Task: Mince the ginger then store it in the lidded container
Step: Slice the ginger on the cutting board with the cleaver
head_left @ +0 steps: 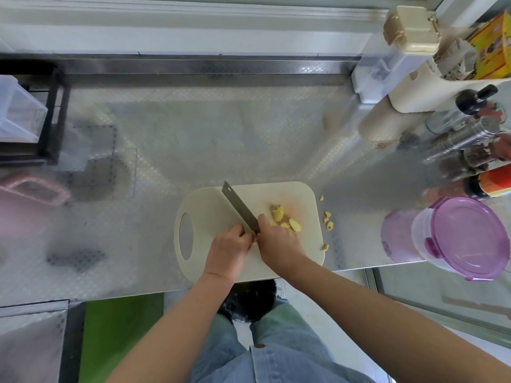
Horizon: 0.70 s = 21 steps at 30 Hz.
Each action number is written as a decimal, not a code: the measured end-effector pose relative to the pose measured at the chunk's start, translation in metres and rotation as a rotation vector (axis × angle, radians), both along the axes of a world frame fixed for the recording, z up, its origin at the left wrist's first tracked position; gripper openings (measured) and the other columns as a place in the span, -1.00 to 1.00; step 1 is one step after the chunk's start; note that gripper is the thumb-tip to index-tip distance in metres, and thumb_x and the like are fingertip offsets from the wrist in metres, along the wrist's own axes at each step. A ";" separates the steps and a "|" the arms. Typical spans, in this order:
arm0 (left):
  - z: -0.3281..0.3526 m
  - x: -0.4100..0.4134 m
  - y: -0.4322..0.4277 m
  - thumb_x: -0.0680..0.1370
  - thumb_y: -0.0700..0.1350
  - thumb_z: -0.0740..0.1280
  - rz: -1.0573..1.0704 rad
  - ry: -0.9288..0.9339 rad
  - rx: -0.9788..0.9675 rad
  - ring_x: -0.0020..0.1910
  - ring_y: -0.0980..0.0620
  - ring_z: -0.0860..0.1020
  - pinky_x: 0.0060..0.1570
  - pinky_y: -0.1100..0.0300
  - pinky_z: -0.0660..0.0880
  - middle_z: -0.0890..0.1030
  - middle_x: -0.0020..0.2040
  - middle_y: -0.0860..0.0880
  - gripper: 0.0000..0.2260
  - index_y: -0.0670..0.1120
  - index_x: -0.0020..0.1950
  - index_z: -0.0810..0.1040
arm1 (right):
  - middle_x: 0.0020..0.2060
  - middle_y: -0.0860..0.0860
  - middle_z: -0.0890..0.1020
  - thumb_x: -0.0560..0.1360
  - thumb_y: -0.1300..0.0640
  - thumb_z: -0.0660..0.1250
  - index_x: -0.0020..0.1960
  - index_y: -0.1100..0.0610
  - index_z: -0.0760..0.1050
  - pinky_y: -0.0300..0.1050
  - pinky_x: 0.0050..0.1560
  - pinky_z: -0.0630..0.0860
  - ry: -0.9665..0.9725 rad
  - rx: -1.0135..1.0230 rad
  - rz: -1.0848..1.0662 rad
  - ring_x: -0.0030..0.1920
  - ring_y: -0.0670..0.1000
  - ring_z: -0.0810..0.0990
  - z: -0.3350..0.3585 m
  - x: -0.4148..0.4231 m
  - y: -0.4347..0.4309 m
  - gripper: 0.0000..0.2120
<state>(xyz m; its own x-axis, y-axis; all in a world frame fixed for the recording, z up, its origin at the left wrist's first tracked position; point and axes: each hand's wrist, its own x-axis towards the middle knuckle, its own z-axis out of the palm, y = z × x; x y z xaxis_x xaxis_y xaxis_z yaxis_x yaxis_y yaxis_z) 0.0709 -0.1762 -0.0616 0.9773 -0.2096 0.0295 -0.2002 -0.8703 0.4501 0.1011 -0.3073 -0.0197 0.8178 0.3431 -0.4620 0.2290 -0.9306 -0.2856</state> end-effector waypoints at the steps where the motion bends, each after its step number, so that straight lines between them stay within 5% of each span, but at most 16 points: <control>1: -0.001 -0.001 0.000 0.22 -0.28 0.60 0.003 -0.002 -0.013 -0.54 -0.11 0.41 -0.65 0.19 0.32 0.42 -0.42 -0.09 -0.76 -0.11 -0.38 0.55 | -0.16 0.13 0.58 0.60 0.20 0.11 0.17 0.18 0.23 -0.05 -0.29 0.33 -0.004 0.011 -0.012 -0.16 0.23 0.58 -0.002 0.001 -0.002 -0.84; 9: 0.001 -0.009 0.003 0.30 -0.27 0.56 0.031 -0.009 -0.097 -0.48 -0.04 0.43 -0.59 0.16 0.41 0.44 -0.38 -0.04 -0.85 -0.07 -0.25 0.66 | -0.13 0.18 0.56 0.63 0.13 0.09 0.27 0.21 0.21 0.02 -0.29 0.42 0.005 0.103 -0.150 -0.18 0.22 0.53 -0.002 0.007 -0.014 -0.73; 21: -0.002 -0.009 0.001 0.33 -0.31 0.52 0.104 0.076 -0.089 -0.44 -0.08 0.43 -0.53 0.12 0.46 0.47 -0.38 -0.06 -0.87 -0.11 -0.28 0.64 | -0.25 0.05 0.45 0.62 0.11 0.08 -0.02 0.08 0.20 -0.07 -0.35 0.29 0.017 0.078 -0.026 -0.27 0.11 0.44 0.023 -0.001 -0.015 -0.92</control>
